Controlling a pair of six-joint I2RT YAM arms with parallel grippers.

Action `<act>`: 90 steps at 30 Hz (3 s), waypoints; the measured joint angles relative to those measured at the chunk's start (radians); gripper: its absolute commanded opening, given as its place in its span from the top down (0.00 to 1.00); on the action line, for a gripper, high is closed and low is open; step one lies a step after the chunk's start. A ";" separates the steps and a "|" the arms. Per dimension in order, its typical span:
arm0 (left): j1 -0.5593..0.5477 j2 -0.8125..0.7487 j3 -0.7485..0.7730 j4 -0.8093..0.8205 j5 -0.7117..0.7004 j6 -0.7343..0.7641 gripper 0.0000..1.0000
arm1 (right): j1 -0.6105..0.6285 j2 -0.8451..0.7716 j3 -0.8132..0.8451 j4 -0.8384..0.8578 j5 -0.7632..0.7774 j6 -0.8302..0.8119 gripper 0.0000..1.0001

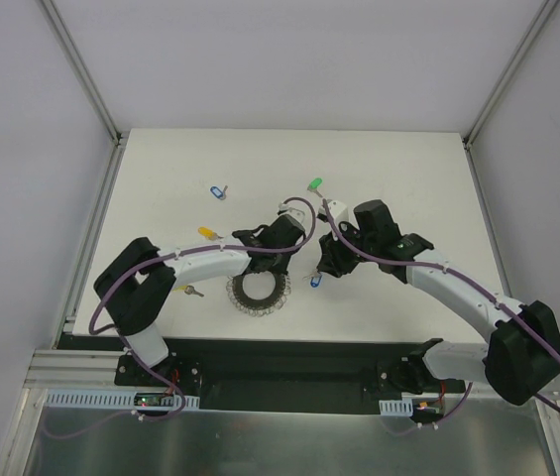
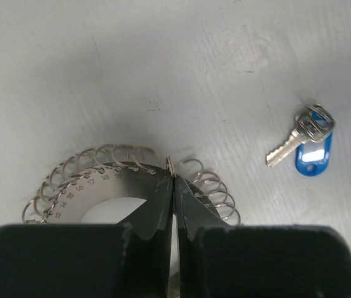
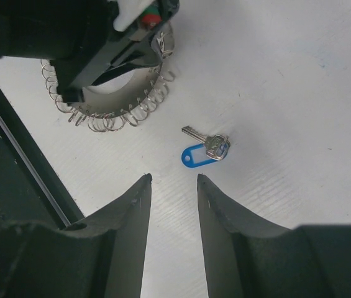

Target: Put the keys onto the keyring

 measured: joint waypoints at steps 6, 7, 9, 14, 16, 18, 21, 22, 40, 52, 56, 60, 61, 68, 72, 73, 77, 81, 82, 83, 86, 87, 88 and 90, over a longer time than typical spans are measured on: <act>0.010 -0.153 -0.045 -0.008 0.130 0.100 1.00 | 0.000 -0.012 0.000 0.005 -0.039 -0.003 0.62; 0.017 -0.182 -0.056 -0.012 0.169 0.113 1.00 | 0.000 -0.015 0.000 0.009 -0.053 -0.004 0.62; 0.038 -0.233 -0.070 -0.026 0.252 0.149 1.00 | 0.000 -0.025 -0.001 0.022 -0.081 -0.004 0.62; 0.102 -0.303 -0.062 -0.109 0.426 0.241 1.00 | 0.003 -0.106 -0.046 0.091 -0.147 0.005 0.59; 0.106 -0.309 -0.034 -0.171 0.480 0.282 1.00 | 0.011 -0.144 -0.054 0.115 -0.164 0.008 0.58; 0.106 -0.315 0.000 -0.223 0.530 0.315 1.00 | 0.020 -0.180 -0.055 0.140 -0.184 0.008 0.58; 0.106 -0.345 0.039 -0.282 0.586 0.362 1.00 | 0.026 -0.209 -0.055 0.172 -0.224 0.006 0.59; 0.106 -0.357 0.048 -0.293 0.599 0.371 1.00 | 0.027 -0.211 -0.055 0.175 -0.236 0.006 0.59; 0.106 -0.465 0.173 -0.470 0.760 0.545 1.00 | 0.118 -0.074 0.039 0.165 -0.398 -0.066 0.62; 0.107 -0.438 0.304 -0.572 0.811 0.611 1.00 | 0.125 0.000 0.095 0.225 -0.470 -0.082 0.65; 0.108 -0.427 0.332 -0.599 0.827 0.620 1.00 | 0.124 0.000 0.097 0.233 -0.491 -0.082 0.66; 0.107 -0.423 0.341 -0.613 0.832 0.623 1.00 | 0.124 0.000 0.097 0.233 -0.505 -0.079 0.66; 0.107 -0.423 0.341 -0.613 0.833 0.623 1.00 | 0.124 0.000 0.097 0.233 -0.507 -0.079 0.66; 0.107 -0.421 0.342 -0.613 0.835 0.628 1.00 | 0.122 -0.002 0.097 0.231 -0.518 -0.074 0.68; 0.107 -0.420 0.342 -0.611 0.836 0.631 1.00 | 0.120 -0.008 0.097 0.227 -0.518 -0.071 0.67; 0.107 -0.420 0.342 -0.611 0.836 0.631 1.00 | 0.119 -0.010 0.097 0.227 -0.518 -0.071 0.67; 0.107 -0.416 0.342 -0.612 0.835 0.636 1.00 | 0.108 -0.024 0.097 0.230 -0.518 -0.068 0.66; 0.107 -0.414 0.342 -0.612 0.835 0.645 1.00 | 0.100 -0.045 0.097 0.237 -0.522 -0.060 0.66; 0.106 -0.414 0.342 -0.612 0.835 0.647 1.00 | 0.100 -0.051 0.097 0.240 -0.523 -0.059 0.66; 0.106 -0.414 0.342 -0.613 0.835 0.649 1.00 | 0.100 -0.058 0.097 0.243 -0.526 -0.059 0.66; 0.106 -0.411 0.342 -0.612 0.837 0.651 1.00 | 0.101 -0.078 0.097 0.252 -0.534 -0.056 0.66; 0.106 -0.410 0.342 -0.612 0.837 0.651 1.00 | 0.101 -0.081 0.098 0.254 -0.536 -0.056 0.66; 0.106 -0.409 0.342 -0.612 0.839 0.652 1.00 | 0.101 -0.084 0.100 0.254 -0.541 -0.055 0.66; 0.106 -0.409 0.342 -0.613 0.846 0.652 1.00 | 0.102 -0.084 0.107 0.254 -0.548 -0.055 0.67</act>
